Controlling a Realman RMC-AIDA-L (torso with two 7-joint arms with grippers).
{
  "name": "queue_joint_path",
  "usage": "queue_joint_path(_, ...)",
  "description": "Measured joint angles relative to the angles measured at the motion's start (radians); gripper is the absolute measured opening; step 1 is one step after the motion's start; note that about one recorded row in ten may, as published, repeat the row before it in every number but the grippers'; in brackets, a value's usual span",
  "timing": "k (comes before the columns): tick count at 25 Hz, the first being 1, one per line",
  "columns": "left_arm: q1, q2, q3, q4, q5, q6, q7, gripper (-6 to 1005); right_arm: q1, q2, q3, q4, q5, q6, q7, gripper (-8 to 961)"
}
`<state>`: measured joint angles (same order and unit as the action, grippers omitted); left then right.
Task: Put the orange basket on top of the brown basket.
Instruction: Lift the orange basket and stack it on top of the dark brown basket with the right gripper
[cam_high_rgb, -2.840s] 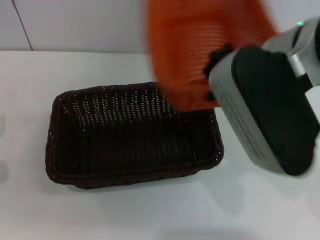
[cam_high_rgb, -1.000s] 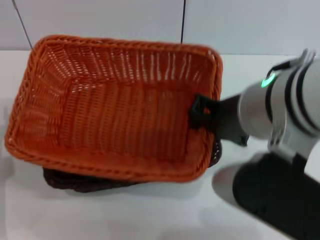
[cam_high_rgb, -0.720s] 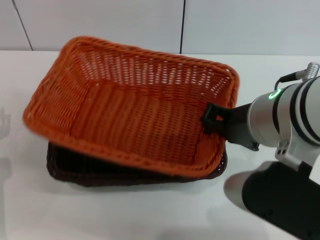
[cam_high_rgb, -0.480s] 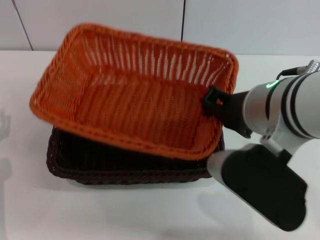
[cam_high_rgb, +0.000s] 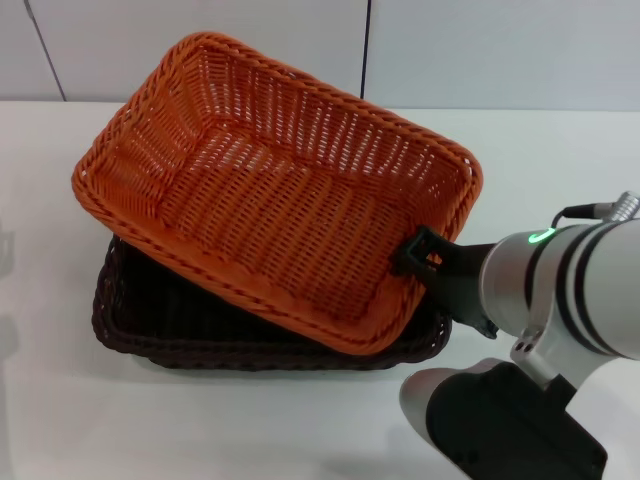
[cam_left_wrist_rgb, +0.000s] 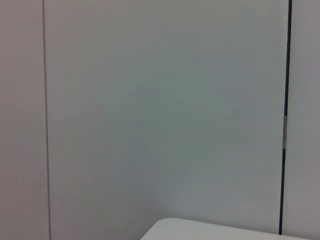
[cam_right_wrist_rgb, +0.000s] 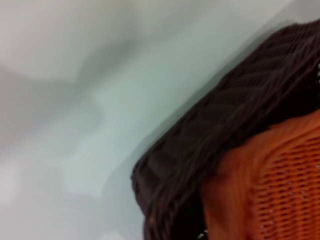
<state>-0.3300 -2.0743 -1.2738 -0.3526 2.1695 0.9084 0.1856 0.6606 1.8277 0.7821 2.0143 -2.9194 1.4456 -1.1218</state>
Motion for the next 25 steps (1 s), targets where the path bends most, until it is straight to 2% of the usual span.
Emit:
queue_joint_path(7,-0.001,0.004,-0.008,-0.002,-0.013,0.0,0.0,757,0.007,-0.013,0.022,0.023,-0.001,0.02,0.025,430)
queue_joint_path(11,0.0,0.007,-0.008,-0.001,-0.013,0.0,0.003,756,0.013,-0.006,0.009,0.024,-0.001,0.026,0.027,580)
queue_joint_path(12,0.0,0.008,-0.008,0.001,-0.013,0.0,0.004,756,0.015,-0.001,0.003,0.024,-0.001,0.026,0.027,618)
queue_joint_path(18,0.001,0.01,-0.009,0.014,-0.013,0.002,0.011,756,0.025,0.046,-0.051,0.021,-0.002,0.02,0.026,617)
queue_joint_path(23,0.001,0.012,-0.013,0.026,-0.013,0.002,0.008,757,0.035,0.071,-0.095,0.017,-0.002,0.007,0.03,618)
queue_joint_path(25,-0.001,0.013,-0.016,0.032,-0.012,0.002,0.006,757,0.036,0.073,-0.1,0.016,-0.002,0.003,0.03,618)
